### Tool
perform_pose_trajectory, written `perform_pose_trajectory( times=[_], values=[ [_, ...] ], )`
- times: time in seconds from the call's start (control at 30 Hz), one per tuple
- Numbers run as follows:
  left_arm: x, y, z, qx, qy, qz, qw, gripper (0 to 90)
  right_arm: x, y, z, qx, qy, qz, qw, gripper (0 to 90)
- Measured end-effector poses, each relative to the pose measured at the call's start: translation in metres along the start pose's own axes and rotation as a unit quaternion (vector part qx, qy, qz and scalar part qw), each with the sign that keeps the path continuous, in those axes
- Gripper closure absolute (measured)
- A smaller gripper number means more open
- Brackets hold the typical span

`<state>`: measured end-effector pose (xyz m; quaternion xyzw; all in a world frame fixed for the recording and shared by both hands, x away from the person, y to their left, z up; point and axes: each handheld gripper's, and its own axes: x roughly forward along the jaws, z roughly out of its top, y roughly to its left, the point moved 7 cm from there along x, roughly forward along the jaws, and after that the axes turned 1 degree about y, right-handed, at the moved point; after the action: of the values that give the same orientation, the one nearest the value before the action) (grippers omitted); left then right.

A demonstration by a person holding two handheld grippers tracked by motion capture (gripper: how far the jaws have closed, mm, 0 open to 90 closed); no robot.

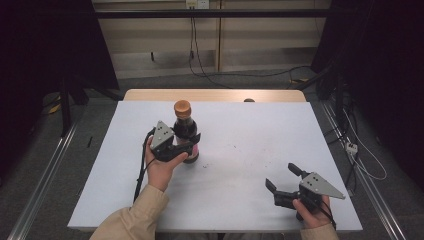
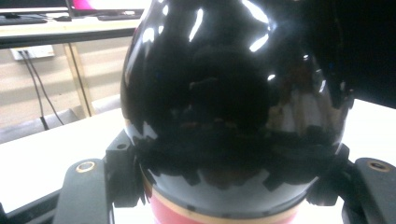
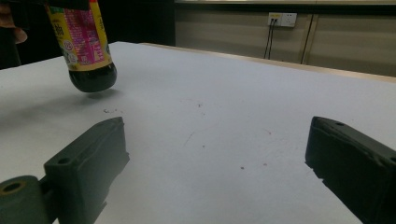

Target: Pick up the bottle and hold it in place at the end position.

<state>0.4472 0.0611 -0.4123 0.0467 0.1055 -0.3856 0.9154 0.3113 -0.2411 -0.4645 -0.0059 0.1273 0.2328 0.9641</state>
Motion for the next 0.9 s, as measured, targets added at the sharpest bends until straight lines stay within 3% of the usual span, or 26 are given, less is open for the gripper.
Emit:
perform_pose_trajectory(
  times=[0.6, 0.9],
  values=[
    [0.037, -0.014, 0.007, -0.006, 0.004, -0.029, 0.9996, 30.4, -0.002, -0.002, 0.000, -0.003, -0.001, -0.002, 1.0000, 4.7],
    [0.052, -0.016, 0.007, 0.003, 0.009, -0.040, 0.9992, 30.4, -0.003, -0.003, 0.000, 0.001, -0.002, -0.003, 1.0000, 4.7]
  ],
)
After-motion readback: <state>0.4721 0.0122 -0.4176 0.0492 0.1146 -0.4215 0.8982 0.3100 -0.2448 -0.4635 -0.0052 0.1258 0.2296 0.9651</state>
